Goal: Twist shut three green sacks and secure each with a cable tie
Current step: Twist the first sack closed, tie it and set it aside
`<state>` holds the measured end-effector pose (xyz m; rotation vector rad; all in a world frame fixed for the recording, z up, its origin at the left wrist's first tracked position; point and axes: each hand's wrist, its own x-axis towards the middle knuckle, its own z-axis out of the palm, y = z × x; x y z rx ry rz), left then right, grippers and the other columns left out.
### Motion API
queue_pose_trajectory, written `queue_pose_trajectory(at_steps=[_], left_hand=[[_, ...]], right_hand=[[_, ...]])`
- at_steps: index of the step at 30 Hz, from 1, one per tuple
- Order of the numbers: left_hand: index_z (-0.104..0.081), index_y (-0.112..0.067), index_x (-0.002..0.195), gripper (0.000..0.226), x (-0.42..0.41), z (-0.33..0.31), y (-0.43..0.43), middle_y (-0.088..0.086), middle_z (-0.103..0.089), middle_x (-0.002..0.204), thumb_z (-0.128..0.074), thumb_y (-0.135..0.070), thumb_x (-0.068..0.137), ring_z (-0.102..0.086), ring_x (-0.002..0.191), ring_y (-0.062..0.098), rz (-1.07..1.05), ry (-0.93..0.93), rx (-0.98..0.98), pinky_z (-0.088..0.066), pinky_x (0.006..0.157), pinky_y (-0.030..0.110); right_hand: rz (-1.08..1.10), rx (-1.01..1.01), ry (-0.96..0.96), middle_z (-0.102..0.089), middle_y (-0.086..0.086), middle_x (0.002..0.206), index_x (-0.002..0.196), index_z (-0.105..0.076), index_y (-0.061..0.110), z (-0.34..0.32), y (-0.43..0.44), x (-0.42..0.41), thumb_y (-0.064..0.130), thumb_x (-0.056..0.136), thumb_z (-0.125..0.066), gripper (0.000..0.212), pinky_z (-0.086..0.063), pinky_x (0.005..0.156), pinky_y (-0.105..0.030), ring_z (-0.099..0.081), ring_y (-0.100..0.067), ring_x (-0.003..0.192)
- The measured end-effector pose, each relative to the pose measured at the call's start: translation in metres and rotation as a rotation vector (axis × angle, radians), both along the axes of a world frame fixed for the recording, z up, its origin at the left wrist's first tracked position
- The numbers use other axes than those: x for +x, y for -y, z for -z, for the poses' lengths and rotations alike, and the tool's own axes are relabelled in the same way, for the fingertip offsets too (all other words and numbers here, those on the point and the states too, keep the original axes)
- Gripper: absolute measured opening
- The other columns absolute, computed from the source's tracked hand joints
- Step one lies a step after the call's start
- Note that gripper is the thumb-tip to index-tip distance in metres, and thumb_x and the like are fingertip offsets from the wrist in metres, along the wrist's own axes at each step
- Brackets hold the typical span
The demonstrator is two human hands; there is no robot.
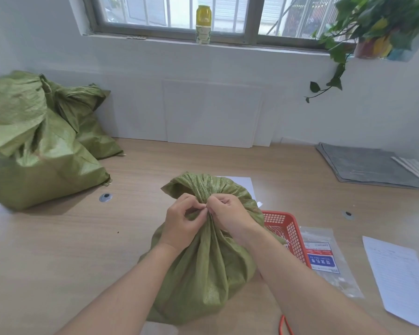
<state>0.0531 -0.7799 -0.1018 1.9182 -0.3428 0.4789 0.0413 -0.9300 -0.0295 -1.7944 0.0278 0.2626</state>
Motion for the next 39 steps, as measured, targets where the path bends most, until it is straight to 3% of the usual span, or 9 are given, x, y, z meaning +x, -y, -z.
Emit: queue_pose_trajectory(at_steps=[7,12,17,20,23,25,27,35,39], left_hand=[[-0.058,-0.028,0.071,0.036,0.000,0.016,0.006,-0.007,-0.055,0.075,-0.078,-0.001,0.085,-0.055,0.069,0.008,0.016,-0.093,-0.094,-0.045,0.064,0.020],[-0.060,-0.025,0.074,0.031,0.005,0.028,0.002,-0.003,-0.058,0.076,-0.078,-0.001,0.085,-0.058,0.071,0.012,0.044,-0.122,-0.040,-0.051,0.065,0.027],[-0.070,-0.017,0.082,0.011,0.009,0.028,0.005,-0.002,-0.072,0.083,-0.080,-0.012,0.086,-0.071,0.081,0.009,0.016,-0.357,-0.053,-0.059,0.076,0.025],[-0.074,-0.019,0.087,0.007,0.008,0.013,0.006,-0.004,-0.075,0.088,-0.072,-0.014,0.091,-0.071,0.085,0.007,0.014,-0.471,-0.129,-0.056,0.079,0.025],[-0.076,-0.021,0.096,0.019,0.004,-0.007,0.008,-0.004,-0.075,0.094,-0.058,-0.025,0.098,-0.067,0.090,0.012,-0.014,-0.584,-0.285,-0.052,0.078,0.030],[-0.076,-0.023,0.103,0.031,0.003,-0.020,0.011,0.001,-0.074,0.108,-0.050,-0.038,0.096,-0.066,0.105,0.020,-0.057,-0.683,-0.416,-0.053,0.095,0.041],[-0.072,-0.023,0.112,0.041,0.001,-0.032,0.015,0.004,-0.069,0.117,-0.042,-0.047,0.097,-0.062,0.112,0.022,-0.102,-0.751,-0.501,-0.048,0.104,0.045],[-0.060,-0.020,0.135,0.048,-0.040,-0.055,0.018,0.004,-0.059,0.123,-0.032,-0.046,0.106,-0.060,0.103,0.015,-0.189,-0.746,-0.599,-0.049,0.080,0.033],[-0.058,-0.021,0.139,0.049,-0.067,-0.057,0.018,0.006,-0.056,0.135,-0.032,-0.046,0.106,-0.056,0.119,0.023,-0.205,-0.717,-0.574,-0.046,0.100,0.040]], right_hand=[[0.033,0.079,-0.042,-0.020,0.001,0.059,0.061,-0.031,0.023,0.012,-0.001,-0.002,0.004,0.088,-0.047,0.037,-0.010,0.053,-0.035,-0.014,-0.015,0.052],[0.017,-0.025,-0.028,-0.023,0.001,0.060,0.059,-0.034,0.023,0.021,0.003,0.001,0.013,0.088,-0.050,0.035,-0.013,0.056,-0.038,-0.016,-0.016,0.054],[0.030,-0.244,-0.047,-0.051,-0.008,0.059,0.068,-0.056,0.005,0.021,0.010,0.010,0.024,0.091,-0.053,0.030,-0.039,0.055,-0.033,-0.042,-0.017,0.051],[0.222,-0.240,0.017,-0.073,-0.015,0.090,0.091,-0.071,0.010,0.015,0.010,0.012,0.047,0.094,-0.048,0.044,-0.057,0.071,-0.046,-0.065,-0.024,0.067],[0.357,-0.154,0.034,-0.069,-0.011,0.104,0.109,-0.071,0.020,0.004,0.012,0.009,0.048,0.106,-0.035,0.046,-0.048,0.076,-0.035,-0.062,-0.018,0.083],[0.380,-0.096,0.004,-0.063,-0.004,0.108,0.120,-0.070,0.024,0.000,0.014,0.004,0.047,0.108,-0.029,0.048,-0.040,0.074,-0.033,-0.055,-0.011,0.089],[0.393,-0.074,-0.012,-0.054,0.003,0.113,0.126,-0.069,0.025,-0.003,0.015,-0.001,0.048,0.109,-0.026,0.051,-0.033,0.087,-0.033,-0.048,-0.014,0.104],[0.318,0.053,-0.013,-0.049,0.006,0.122,0.134,-0.065,0.021,0.001,0.017,-0.025,0.047,0.110,-0.025,0.054,-0.031,0.096,-0.035,-0.043,-0.013,0.115],[0.283,0.091,-0.011,-0.050,0.008,0.123,0.134,-0.066,0.022,0.002,0.016,-0.044,0.046,0.109,-0.026,0.053,-0.031,0.097,-0.035,-0.044,-0.012,0.117]])
